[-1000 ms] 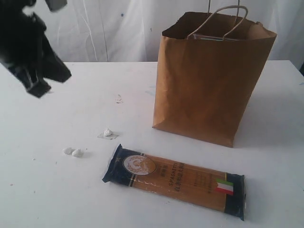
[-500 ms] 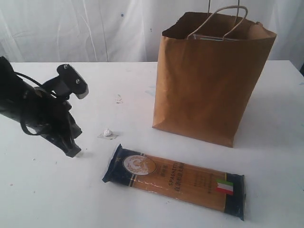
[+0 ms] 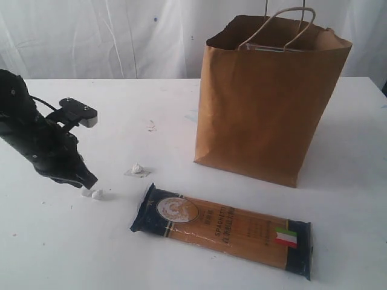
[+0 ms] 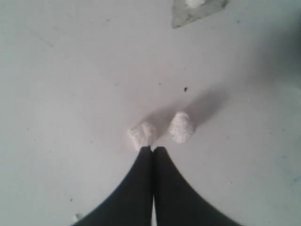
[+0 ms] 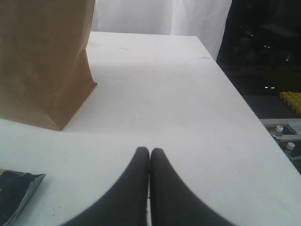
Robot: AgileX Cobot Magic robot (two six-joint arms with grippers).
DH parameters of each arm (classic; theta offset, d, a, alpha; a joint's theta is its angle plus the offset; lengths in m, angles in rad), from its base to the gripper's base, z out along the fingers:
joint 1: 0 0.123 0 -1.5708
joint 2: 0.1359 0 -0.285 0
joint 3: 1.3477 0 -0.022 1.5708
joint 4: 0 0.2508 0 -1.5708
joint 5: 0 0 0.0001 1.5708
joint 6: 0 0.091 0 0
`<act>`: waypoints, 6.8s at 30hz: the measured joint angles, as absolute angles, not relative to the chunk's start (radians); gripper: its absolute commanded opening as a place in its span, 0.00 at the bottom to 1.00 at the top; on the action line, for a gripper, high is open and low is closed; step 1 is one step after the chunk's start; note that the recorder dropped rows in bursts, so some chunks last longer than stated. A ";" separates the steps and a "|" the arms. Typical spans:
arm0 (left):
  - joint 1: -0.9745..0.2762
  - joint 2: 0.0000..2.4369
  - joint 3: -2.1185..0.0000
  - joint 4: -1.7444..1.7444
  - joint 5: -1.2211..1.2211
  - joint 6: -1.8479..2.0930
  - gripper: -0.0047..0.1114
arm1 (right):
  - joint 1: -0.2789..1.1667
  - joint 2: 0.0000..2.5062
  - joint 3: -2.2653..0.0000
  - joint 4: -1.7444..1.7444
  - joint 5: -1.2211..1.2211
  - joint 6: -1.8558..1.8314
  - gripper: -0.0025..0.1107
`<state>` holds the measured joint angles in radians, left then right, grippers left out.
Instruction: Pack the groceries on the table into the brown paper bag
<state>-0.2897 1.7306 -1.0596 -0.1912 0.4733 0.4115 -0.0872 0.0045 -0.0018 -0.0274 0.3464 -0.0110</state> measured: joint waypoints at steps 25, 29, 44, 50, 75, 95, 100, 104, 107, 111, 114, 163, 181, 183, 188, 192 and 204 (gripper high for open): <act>-0.246 1.841 -1.125 -0.268 0.485 0.370 0.46 | -0.087 0.004 -0.002 -0.027 0.346 0.010 0.02; -0.246 1.841 -1.125 -0.268 0.485 0.374 0.46 | -0.087 0.004 -0.002 -0.027 0.346 0.016 0.02; -0.246 1.864 -1.125 -0.269 0.485 0.390 0.40 | -0.087 0.004 -0.002 -0.027 0.346 0.016 0.02; -0.246 1.878 -1.125 -0.269 0.485 0.397 0.35 | -0.087 0.004 -0.002 -0.027 0.346 0.016 0.02; -0.246 1.803 -1.253 -0.336 0.708 0.397 0.04 | -0.087 0.004 -0.002 -0.027 0.346 0.018 0.02; -0.388 1.590 -1.259 -0.647 0.864 0.556 0.04 | -0.087 0.004 -0.002 -0.027 0.346 0.018 0.02; -0.512 1.585 -1.438 -0.659 0.768 0.564 0.04 | -0.087 0.004 -0.002 -0.027 0.346 0.018 0.02; -0.612 1.590 -1.556 -0.664 0.541 0.658 0.04 | -0.087 0.004 -0.002 -0.027 0.346 0.018 0.02; -0.660 1.615 -1.615 -0.665 0.358 0.778 0.04 | -0.087 0.004 -0.002 -0.027 0.346 0.018 0.02; -0.684 1.662 -1.637 -0.668 0.228 0.841 0.04 | -0.087 0.004 -0.002 -0.027 0.346 0.018 0.02; -0.685 1.698 -1.637 -0.668 0.193 0.861 0.04 | -0.087 0.004 -0.002 -0.027 0.346 0.018 0.02; -0.685 1.764 -1.637 -0.667 0.209 0.897 0.43 | -0.087 0.004 -0.002 -0.027 0.346 0.018 0.02; -0.685 1.764 -1.637 -0.663 0.193 0.897 0.07 | -0.087 0.004 -0.002 -0.027 0.346 0.018 0.02; -0.685 1.764 -1.637 -0.660 0.180 0.898 0.04 | -0.087 0.004 -0.002 -0.027 0.346 0.018 0.02; -0.685 1.741 -1.637 -0.628 0.151 0.913 0.04 | -0.087 0.004 -0.002 -0.027 0.346 0.018 0.02; -0.685 1.617 -1.637 -0.610 0.306 0.919 0.04 | -0.087 0.004 -0.002 -0.027 0.346 0.018 0.02; -0.683 1.335 -1.601 -0.219 0.654 0.593 0.04 | -0.087 0.004 -0.002 -0.027 0.346 0.018 0.02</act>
